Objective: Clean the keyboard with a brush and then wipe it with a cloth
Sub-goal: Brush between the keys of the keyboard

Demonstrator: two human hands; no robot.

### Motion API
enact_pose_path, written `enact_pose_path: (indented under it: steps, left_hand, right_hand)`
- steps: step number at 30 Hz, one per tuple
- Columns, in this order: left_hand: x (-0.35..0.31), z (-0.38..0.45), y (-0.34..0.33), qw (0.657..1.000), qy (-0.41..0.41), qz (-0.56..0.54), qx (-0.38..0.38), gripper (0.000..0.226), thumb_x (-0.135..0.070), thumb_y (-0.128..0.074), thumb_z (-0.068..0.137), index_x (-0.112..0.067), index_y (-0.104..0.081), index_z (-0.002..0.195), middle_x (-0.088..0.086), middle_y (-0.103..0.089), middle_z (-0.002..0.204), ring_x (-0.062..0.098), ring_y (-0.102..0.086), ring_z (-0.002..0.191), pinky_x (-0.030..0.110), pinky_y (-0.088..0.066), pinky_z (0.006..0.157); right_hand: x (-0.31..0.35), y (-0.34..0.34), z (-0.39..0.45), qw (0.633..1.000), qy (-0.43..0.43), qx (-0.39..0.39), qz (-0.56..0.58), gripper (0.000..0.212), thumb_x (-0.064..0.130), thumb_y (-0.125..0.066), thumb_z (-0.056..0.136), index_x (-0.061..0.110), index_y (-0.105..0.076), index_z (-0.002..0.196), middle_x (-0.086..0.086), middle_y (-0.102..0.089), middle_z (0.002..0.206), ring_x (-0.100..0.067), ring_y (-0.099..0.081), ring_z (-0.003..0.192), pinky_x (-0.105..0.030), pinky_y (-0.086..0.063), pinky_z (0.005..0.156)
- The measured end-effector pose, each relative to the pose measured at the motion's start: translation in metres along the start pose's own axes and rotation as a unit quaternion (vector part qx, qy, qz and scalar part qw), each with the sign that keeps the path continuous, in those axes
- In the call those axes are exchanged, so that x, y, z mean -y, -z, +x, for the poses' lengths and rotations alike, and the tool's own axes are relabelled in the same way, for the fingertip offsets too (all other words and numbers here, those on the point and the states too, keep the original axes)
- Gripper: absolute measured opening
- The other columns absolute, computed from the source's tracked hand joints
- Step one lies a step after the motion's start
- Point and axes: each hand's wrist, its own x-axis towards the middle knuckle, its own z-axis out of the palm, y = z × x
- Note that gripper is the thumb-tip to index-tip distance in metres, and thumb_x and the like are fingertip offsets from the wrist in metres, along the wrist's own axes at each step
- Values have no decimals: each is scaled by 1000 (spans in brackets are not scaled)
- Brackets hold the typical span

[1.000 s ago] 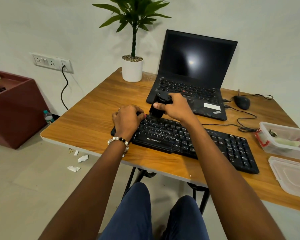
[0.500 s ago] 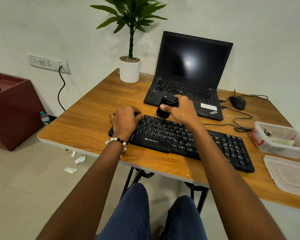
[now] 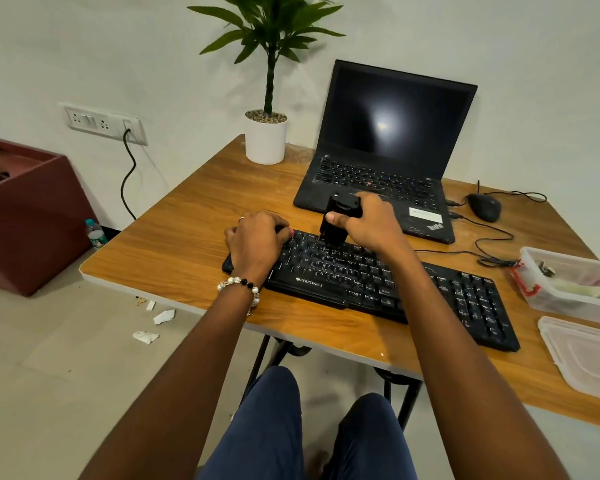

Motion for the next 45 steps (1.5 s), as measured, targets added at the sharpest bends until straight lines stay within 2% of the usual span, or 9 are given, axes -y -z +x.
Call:
enact_pose_path:
  steps: [9, 14, 17, 20, 24, 29, 35, 41, 45]
  left_hand:
    - [2, 1, -2, 1000, -2, -1, -2, 21, -43, -65, 87, -32, -72, 103, -8, -69, 110, 17, -52, 115, 44, -31, 94]
    - [2, 1, -3, 1000, -2, 0, -5, 21, -43, -65, 87, -32, -72, 103, -8, -69, 108, 17, -51, 115, 43, -31, 94]
    - [3, 2, -3, 1000, -1, 1, -4, 22, -44, -65, 86, -32, -72, 103, -8, -69, 109, 17, -51, 115, 44, -32, 94]
    - [3, 1, -5, 1000, -4, 0, -4, 22, -43, -65, 87, -32, -72, 104, -8, -69, 110, 17, -51, 116, 44, -32, 94]
    - [4, 2, -5, 1000, -6, 0, -8, 20, -42, -65, 87, -33, -72, 103, -8, -69, 109, 17, -52, 115, 45, -33, 93]
    - [4, 2, -5, 1000, -5, 0, -5, 21, -43, -65, 87, -33, -72, 104, -6, -68, 110, 19, -51, 115, 44, -33, 93]
    - [6, 4, -8, 1000, -7, -2, 1, 21, -42, -66, 87, -33, -72, 104, -5, -69, 110, 20, -52, 115, 43, -38, 90]
    - [5, 3, -7, 1000, -5, -7, 0, 22, -42, -66, 87, -32, -72, 105, -4, -70, 109, 19, -53, 114, 41, -40, 91]
    - [6, 2, -7, 1000, -8, -3, -5, 22, -42, -66, 87, -31, -72, 105, -5, -70, 110, 19, -53, 114, 41, -40, 91]
  right_hand:
    - [-3, 3, 1, 1000, 2, -8, 24, 35, 30, -71, 87, 11, -58, 113, -3, -63, 106, -16, -57, 95, -19, -42, 67]
    - [0, 5, 6, 993, -29, 37, 107, 29, 28, -73, 85, 12, -61, 105, -3, -68, 103, -20, -64, 99, -41, -53, 91]
    - [3, -4, 5, 995, -1, -34, 94, 25, 29, -70, 88, 13, -59, 104, 0, -64, 101, -17, -60, 98, -29, -48, 81]
    - [4, -16, 4, 998, 24, -17, 53, 29, 31, -69, 88, 14, -59, 108, 0, -63, 103, -14, -58, 96, -19, -42, 69]
    - [7, -9, 11, 996, 4, 57, 65, 30, 35, -72, 85, 14, -59, 104, -1, -67, 102, -19, -63, 97, -33, -53, 82]
    - [12, -17, 10, 998, 36, -28, 51, 29, 31, -69, 88, 13, -59, 108, 1, -62, 98, -14, -57, 92, -14, -39, 63]
    - [5, -9, 8, 991, -10, 86, 102, 28, 35, -74, 83, 14, -63, 100, -4, -72, 99, -21, -69, 94, -45, -56, 87]
    - [1, -12, -5, 996, 33, -58, 57, 29, 32, -68, 89, 11, -61, 107, 2, -63, 94, -14, -58, 88, -15, -40, 62]
    - [-2, -16, -14, 997, 20, -20, 71, 25, 32, -68, 89, 15, -60, 105, 4, -64, 95, -13, -59, 86, -22, -44, 69]
